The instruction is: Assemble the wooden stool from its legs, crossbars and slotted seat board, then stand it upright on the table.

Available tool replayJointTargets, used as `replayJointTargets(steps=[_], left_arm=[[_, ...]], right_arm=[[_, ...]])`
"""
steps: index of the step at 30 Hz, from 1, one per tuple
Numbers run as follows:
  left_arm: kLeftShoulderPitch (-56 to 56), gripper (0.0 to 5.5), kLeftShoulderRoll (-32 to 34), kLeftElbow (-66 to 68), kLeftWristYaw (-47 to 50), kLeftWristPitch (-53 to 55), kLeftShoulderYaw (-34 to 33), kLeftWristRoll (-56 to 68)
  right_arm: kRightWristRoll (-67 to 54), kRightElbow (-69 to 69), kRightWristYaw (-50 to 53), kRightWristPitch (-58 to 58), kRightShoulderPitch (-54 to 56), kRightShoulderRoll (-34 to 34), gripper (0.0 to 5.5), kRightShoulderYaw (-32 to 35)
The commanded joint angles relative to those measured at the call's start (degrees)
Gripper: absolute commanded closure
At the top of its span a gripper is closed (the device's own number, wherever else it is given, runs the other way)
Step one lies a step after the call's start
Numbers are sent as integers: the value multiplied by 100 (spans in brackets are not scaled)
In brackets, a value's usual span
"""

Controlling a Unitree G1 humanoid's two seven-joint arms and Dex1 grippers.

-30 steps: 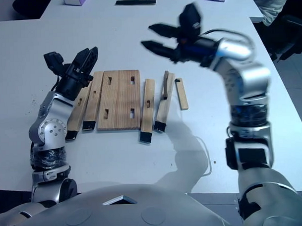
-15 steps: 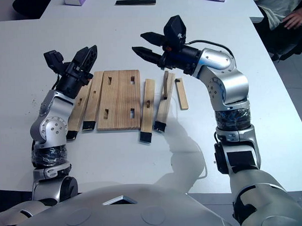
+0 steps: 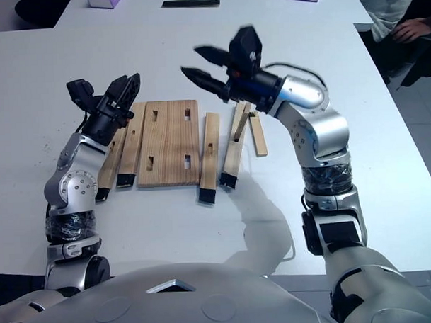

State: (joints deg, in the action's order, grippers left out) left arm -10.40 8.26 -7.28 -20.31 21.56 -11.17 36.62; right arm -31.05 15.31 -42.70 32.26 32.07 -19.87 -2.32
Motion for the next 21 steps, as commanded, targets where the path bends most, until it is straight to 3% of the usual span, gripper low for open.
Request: replayJointTargets(steps=[1, 5, 10, 18, 21], left_arm=[[256, 311, -59, -300, 153, 97, -62, 79], [625, 311, -51, -616, 287, 219, -134, 160], [1205, 311, -57, -1227, 625, 476, -282, 349], [1154, 311, -16, -1461, 838, 782, -100, 333], [1137, 311, -1, -1456, 836, 861, -80, 366]], right_arm=[[-408, 1192, 505, 1274, -800, -169, 300, -453], [721, 1455, 1291, 1129, -2485, -647, 300, -1037], [1075, 2371, 2144, 1650, -3919, -719, 300, -932], [1417, 2808, 3740, 2802, -4433, 259, 178, -496], [1402, 2700, 4077, 3145, -4263, 752, 178, -282]])
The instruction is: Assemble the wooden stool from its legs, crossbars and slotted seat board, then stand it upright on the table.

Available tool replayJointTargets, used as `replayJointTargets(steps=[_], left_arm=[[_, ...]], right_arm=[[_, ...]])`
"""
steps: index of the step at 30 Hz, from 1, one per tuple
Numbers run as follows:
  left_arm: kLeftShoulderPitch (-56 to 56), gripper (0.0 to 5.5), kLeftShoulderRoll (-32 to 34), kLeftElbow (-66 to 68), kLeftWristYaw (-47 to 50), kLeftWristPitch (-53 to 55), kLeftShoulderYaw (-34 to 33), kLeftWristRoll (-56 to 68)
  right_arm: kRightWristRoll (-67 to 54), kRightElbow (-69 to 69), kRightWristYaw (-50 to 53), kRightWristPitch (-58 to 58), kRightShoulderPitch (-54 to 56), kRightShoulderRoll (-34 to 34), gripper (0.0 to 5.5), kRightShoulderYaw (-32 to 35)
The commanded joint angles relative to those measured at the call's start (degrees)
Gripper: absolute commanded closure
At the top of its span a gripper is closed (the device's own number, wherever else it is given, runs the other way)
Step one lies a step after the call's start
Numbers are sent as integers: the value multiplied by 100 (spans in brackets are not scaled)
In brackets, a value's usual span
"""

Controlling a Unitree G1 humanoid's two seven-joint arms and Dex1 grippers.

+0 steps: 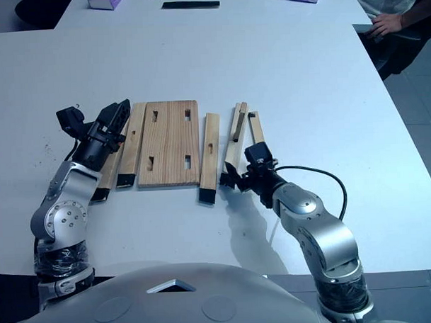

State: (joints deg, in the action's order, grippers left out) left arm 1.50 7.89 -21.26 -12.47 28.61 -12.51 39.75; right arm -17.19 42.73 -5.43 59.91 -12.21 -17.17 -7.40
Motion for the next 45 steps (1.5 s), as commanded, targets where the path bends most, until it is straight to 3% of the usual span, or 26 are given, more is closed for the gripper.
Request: replayJointTargets(steps=[1, 15, 30, 42, 45], left_arm=[[-71, 311, 49, -34, 44, 194, 78, 42], [-191, 311, 88, 192, -56, 207, 304, -110], [-30, 311, 19, 127, -15, 139, 329, -120], [-375, 311, 269, 262, -93, 339, 144, -26], [-499, 311, 344, 261, -65, 440, 74, 27]], right_arm=[[43, -120, 431, 421, 240, 607, 178, 221], [453, -944, 728, 342, 785, 1148, 178, -155], [710, -791, 508, 629, 332, 688, 178, -483], [1063, -815, 644, 197, 7, 657, 346, -720], [1197, -825, 763, 27, -61, 717, 346, -742]])
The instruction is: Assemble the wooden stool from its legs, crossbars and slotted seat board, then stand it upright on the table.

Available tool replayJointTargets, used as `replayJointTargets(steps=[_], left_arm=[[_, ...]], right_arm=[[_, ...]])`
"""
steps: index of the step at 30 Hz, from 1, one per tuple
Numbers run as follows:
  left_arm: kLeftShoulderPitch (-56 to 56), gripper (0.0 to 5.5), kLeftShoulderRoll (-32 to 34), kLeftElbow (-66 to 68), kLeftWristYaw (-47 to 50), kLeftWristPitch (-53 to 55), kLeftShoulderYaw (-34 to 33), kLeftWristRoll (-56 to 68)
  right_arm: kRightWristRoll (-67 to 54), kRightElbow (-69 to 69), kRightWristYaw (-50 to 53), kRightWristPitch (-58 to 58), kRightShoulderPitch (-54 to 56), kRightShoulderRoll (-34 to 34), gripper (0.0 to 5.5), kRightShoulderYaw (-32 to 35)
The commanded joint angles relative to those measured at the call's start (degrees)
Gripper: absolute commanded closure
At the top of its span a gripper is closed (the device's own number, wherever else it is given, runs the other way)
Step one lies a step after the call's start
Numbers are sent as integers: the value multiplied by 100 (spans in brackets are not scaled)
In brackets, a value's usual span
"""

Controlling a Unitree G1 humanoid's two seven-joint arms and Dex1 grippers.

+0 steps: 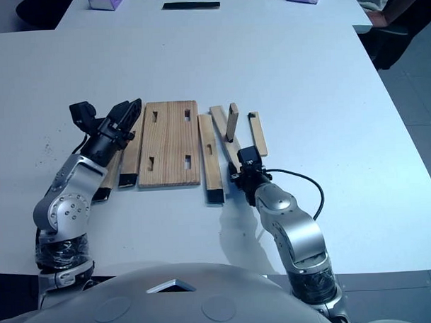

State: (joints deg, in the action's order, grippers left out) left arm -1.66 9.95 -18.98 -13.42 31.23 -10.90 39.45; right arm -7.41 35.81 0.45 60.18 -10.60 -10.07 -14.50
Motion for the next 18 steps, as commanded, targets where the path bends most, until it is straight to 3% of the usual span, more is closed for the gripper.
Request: replayJointTargets(steps=[1, 5, 9, 11, 14, 18], left_arm=[[-224, 311, 177, 27, 35, 194, -85, 26], [-488, 311, 338, 59, -3, 233, -357, 179], [-1303, 311, 537, 416, 174, 250, -1045, 730], [-1764, 311, 426, 643, 253, 219, -1125, 928], [-2275, 311, 165, 646, 64, 302, -932, 1341], [-2868, 254, -116, 711, -192, 744, -767, 2408]], right_arm=[[253, -137, 205, -95, -208, 44, 346, 10], [-77, -55, 17, -521, 375, 312, 346, 664], [-1509, -838, -926, -559, 2426, 377, 346, 2244], [-1982, -1836, -1491, -715, 3518, 159, 346, 2654], [-2803, -2838, -2748, -603, 4576, -216, 346, 2857], [-3340, -3909, -4586, -775, 5206, -979, 346, 2865]])
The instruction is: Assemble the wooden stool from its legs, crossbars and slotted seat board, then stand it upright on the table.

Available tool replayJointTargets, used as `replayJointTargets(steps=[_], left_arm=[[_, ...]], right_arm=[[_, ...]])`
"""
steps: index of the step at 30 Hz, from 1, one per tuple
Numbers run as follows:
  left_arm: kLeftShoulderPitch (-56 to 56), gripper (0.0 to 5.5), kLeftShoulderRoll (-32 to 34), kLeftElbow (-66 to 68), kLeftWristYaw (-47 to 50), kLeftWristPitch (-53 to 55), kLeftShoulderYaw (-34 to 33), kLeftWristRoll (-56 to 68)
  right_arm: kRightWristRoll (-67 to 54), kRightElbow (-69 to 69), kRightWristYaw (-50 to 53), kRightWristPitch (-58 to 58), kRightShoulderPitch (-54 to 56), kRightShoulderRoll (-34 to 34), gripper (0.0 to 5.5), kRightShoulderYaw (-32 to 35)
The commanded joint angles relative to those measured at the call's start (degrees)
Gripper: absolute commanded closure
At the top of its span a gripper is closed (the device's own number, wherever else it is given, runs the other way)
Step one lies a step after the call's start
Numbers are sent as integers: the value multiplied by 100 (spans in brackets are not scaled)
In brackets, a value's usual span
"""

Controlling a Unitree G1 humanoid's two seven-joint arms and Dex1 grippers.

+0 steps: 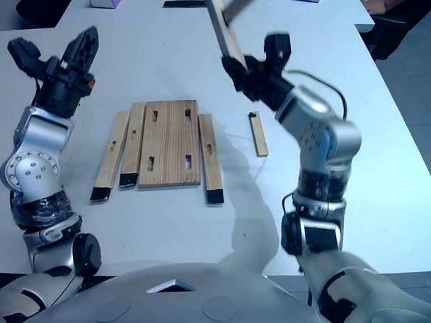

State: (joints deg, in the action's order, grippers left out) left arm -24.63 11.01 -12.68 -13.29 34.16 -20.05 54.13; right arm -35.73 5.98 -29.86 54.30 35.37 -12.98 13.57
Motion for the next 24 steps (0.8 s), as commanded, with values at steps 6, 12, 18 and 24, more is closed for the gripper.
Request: replayJointTargets(steps=[6, 12, 18, 24], left_arm=[[-481, 249, -12, -337, -444, 956, 236, 1869], [-522, 249, 503, -326, -587, 1407, 99, 2835], [-612, 249, 921, -321, -891, 1735, 351, 3112], [-760, 249, 1146, -194, -1089, 1928, 575, 3170]], right_arm=[[-1264, -905, -2923, 131, 900, -1209, 346, -66], [-1656, -553, -3481, 476, 624, -1639, 346, -234], [-1714, -374, -3669, 498, 347, -1766, 346, -487], [-1632, -131, -3906, 356, 18, -1916, 346, -743]])
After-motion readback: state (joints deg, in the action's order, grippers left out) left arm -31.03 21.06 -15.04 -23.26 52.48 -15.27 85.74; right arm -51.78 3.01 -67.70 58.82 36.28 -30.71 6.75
